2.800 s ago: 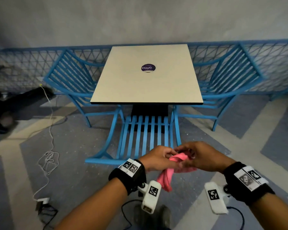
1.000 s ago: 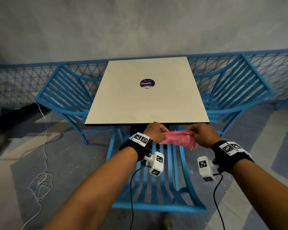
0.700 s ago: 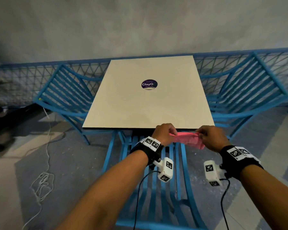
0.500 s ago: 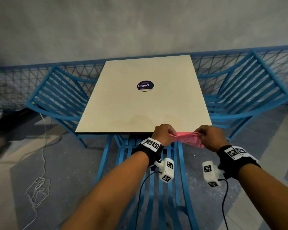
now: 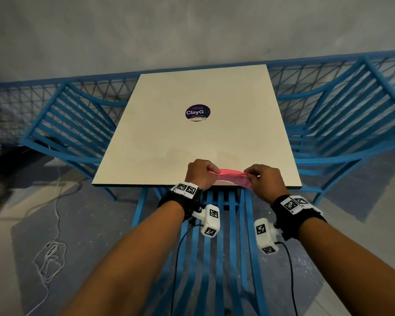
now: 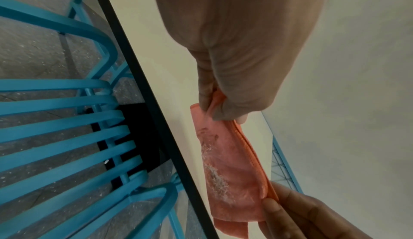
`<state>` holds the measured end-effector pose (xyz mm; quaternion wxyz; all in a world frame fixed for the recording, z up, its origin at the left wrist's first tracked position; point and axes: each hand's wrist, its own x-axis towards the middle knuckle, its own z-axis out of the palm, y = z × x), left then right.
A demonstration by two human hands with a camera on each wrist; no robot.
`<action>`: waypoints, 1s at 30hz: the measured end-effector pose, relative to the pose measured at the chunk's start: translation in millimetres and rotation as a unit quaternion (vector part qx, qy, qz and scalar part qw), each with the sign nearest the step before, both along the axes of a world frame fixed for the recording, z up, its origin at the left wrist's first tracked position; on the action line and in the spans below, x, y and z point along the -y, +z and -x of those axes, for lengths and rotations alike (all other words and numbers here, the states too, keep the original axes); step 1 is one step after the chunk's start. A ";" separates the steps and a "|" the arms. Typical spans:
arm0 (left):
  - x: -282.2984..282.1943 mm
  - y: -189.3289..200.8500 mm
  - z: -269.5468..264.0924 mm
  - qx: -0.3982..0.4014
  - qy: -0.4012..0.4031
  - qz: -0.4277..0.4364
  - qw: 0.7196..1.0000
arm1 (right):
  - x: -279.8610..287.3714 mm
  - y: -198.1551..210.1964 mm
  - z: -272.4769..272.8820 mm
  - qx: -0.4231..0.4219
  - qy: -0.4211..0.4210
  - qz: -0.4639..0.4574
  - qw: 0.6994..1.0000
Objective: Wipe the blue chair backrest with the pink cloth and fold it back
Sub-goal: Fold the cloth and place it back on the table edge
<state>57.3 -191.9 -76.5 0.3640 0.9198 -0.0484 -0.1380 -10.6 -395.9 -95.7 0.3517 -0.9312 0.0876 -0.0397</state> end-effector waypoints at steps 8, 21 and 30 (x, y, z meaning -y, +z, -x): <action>-37.7 -7.1 -33.7 0.036 0.020 -0.021 0.999 | -35.0 -17.3 -41.8 0.065 0.027 -0.023 0.997; -70.5 -63.4 -34.8 0.067 0.034 -0.067 0.995 | -77.9 -72.2 -53.1 0.052 0.070 -0.009 0.996; -81.1 -91.1 -30.6 0.102 -0.005 -0.095 0.990 | -87.4 -78.7 -49.1 0.011 0.098 0.073 0.992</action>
